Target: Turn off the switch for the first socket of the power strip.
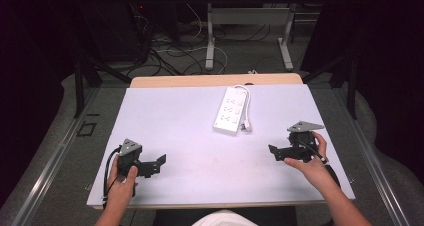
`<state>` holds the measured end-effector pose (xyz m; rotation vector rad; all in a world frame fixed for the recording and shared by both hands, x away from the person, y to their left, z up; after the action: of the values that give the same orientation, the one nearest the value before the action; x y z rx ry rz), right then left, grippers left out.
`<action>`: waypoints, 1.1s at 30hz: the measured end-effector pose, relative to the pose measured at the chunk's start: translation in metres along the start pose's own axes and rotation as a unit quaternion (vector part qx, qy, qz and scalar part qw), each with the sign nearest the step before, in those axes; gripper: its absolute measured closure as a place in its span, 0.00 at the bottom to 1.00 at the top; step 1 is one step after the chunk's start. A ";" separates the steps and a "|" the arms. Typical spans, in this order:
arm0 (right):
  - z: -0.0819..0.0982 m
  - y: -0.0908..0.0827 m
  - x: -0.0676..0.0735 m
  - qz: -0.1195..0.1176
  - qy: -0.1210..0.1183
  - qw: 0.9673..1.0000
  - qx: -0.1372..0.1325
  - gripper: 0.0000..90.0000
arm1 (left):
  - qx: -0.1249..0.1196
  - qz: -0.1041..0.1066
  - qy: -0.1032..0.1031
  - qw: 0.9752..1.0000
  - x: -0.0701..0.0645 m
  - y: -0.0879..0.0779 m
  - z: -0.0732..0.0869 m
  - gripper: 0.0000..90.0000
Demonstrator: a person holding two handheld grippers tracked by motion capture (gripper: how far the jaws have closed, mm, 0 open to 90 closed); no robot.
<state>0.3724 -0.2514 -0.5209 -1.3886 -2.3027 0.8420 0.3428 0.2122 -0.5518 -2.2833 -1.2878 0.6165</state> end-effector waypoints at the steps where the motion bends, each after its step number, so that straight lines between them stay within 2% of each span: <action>1: -0.001 0.000 0.000 0.000 0.001 1.000 0.003 0.03 | 0.000 0.000 0.000 1.000 0.000 0.000 0.000 0.00; 16: -0.018 0.002 -0.006 -0.006 -0.018 0.999 0.039 0.07 | 0.003 0.001 0.000 1.000 -0.001 0.000 0.000 0.00; 28: -0.040 0.005 -0.011 -0.007 -0.032 0.998 0.050 0.08 | 0.003 0.001 0.000 1.000 -0.001 0.000 0.000 0.00; 33: -0.049 0.007 -0.011 -0.010 -0.039 0.998 0.056 0.12 | -0.001 -0.002 -0.001 1.000 -0.001 0.001 0.000 0.00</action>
<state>0.4095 -0.2423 -0.4870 -1.3051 -2.2834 1.0197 0.3429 0.2113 -0.5526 -2.2827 -1.2940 0.6152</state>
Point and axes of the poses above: each handheld gripper's, and its own axes: y roughly forward along the jaws, z roughly out of its underside, x roughly to its left, the point moved 4 cm from there along y, roughly forward along the jaws, and after that the axes turned 1 degree about z, right-handed, at the moved point
